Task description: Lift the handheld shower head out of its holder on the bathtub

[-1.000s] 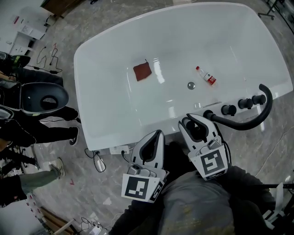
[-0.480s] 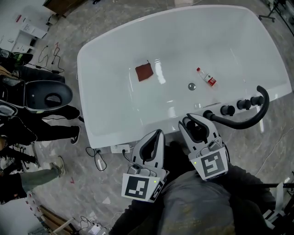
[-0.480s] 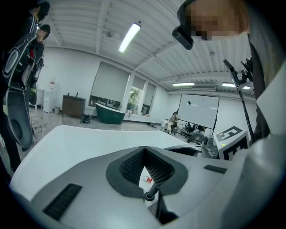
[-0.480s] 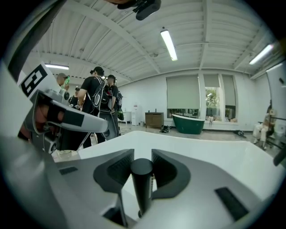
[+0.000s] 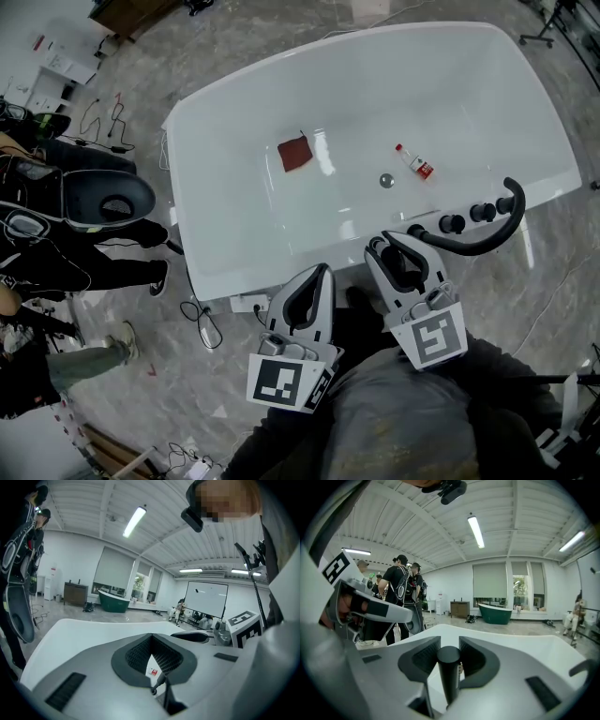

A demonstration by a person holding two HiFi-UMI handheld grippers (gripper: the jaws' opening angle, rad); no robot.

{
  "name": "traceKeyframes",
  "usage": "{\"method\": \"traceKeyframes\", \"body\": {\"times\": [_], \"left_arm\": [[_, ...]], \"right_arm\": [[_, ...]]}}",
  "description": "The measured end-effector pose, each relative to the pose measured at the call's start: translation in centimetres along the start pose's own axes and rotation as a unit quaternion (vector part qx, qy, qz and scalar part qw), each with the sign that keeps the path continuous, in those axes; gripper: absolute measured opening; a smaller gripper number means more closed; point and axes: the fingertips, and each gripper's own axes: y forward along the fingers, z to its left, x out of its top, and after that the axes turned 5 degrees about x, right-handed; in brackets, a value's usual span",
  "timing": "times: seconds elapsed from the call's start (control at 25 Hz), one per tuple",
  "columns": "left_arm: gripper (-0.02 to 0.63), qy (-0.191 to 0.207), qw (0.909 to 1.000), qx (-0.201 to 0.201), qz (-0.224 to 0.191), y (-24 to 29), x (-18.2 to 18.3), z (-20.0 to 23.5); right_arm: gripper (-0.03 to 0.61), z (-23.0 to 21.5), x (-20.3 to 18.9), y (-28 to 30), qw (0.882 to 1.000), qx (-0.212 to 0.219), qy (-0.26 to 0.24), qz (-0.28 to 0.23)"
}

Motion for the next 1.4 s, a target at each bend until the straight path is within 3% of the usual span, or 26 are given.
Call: {"method": "traceKeyframes", "body": {"times": [0.36,0.76,1.4], "left_arm": [[0.002,0.011,0.9998,-0.007,-0.013,-2.2,4.8,-1.1],[0.002,0.021,0.9989,-0.007,-0.043,-4.1,7.6,-1.9],[0.002,0.041,0.9968,-0.012,-0.068,-5.0,9.1,-3.9]], "right_arm": [[0.126,0.8,6.0,-2.3,1.0,-0.003,-0.008,-0.026],[0.126,1.4,9.6,-4.3,0.999,-0.003,-0.02,-0.051],[0.126,1.5,11.0,-6.1,0.997,0.003,-0.026,-0.077]]}}
